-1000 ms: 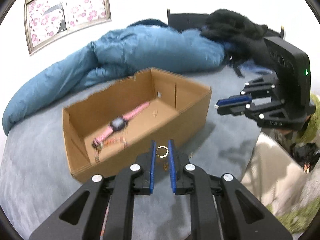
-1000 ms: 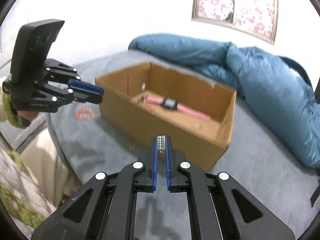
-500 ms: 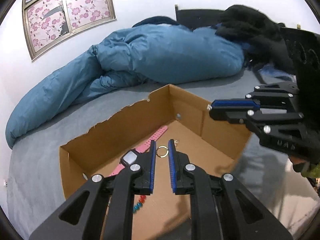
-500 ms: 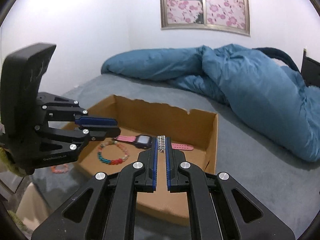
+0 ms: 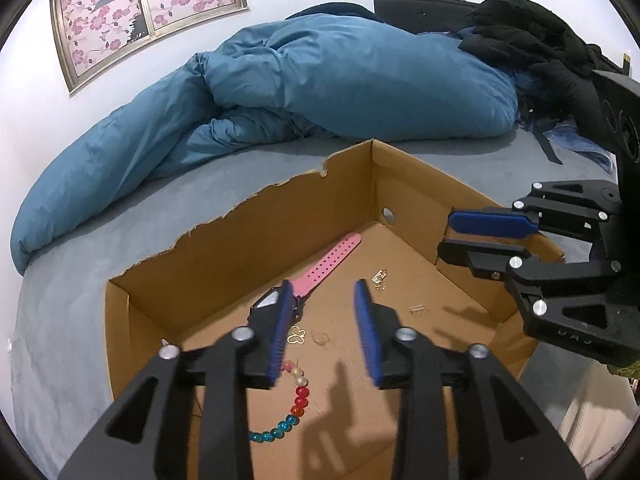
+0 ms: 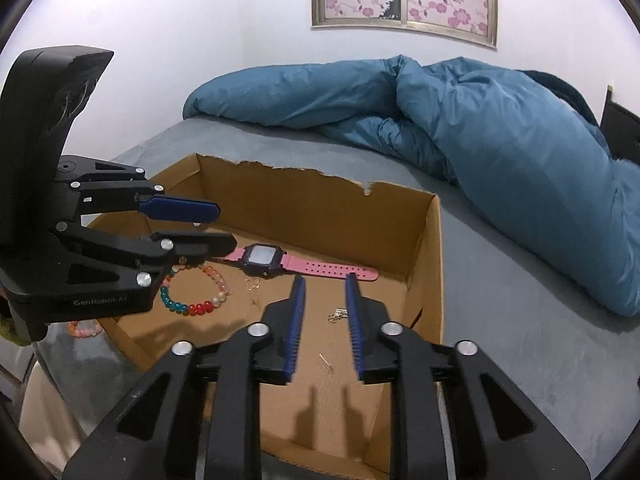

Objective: Organize jewelry
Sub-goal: 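Carry ring and tag over the box and open both tools to drop them, then withdraw both open tools from the box toward another gold ring and chain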

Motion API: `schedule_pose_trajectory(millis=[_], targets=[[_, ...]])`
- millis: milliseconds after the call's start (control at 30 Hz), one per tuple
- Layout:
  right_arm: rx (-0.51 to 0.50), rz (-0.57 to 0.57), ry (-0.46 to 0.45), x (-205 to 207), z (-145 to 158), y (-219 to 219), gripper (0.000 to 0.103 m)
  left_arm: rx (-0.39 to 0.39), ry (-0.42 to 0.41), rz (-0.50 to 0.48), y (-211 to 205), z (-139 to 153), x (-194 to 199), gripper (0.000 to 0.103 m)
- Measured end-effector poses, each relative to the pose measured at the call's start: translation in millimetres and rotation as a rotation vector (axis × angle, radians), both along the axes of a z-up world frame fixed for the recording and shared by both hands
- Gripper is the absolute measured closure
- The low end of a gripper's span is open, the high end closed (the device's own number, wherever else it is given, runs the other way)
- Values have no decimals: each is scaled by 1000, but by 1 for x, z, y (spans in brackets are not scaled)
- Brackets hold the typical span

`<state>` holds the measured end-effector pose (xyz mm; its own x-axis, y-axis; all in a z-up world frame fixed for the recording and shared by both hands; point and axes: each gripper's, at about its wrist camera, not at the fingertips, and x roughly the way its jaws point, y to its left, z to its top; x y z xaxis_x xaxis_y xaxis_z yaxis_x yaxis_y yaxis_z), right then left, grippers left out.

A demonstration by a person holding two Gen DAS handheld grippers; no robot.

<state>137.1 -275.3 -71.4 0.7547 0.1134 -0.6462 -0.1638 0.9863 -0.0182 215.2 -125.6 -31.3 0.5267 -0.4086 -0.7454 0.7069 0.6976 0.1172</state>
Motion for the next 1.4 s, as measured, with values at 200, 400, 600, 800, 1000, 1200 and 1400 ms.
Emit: schedule_pose_trajectory(millis=[200,400,600,800,1000,1200,1400], targets=[[4,-4,-47,-14,10,1,70,-14,-23,13,7,7,-6,64],[16,-7,-82,-26,19,-2,66,-42,-39,30,18,18,-15,63],[52,-5,-117,-38,29,-5,63,-72,-49,40,30,30,-29,63],[79,21,-155,-53,38,-4,55,-85,-57,28,39,39,-47,63],[96,43,-165,-65,40,-1,52,-102,-42,14,47,44,-69,63],[121,70,-168,-77,41,3,51,-103,-16,-9,54,42,-88,63],[124,100,-159,-85,38,10,51,-97,7,-23,58,37,-103,63]])
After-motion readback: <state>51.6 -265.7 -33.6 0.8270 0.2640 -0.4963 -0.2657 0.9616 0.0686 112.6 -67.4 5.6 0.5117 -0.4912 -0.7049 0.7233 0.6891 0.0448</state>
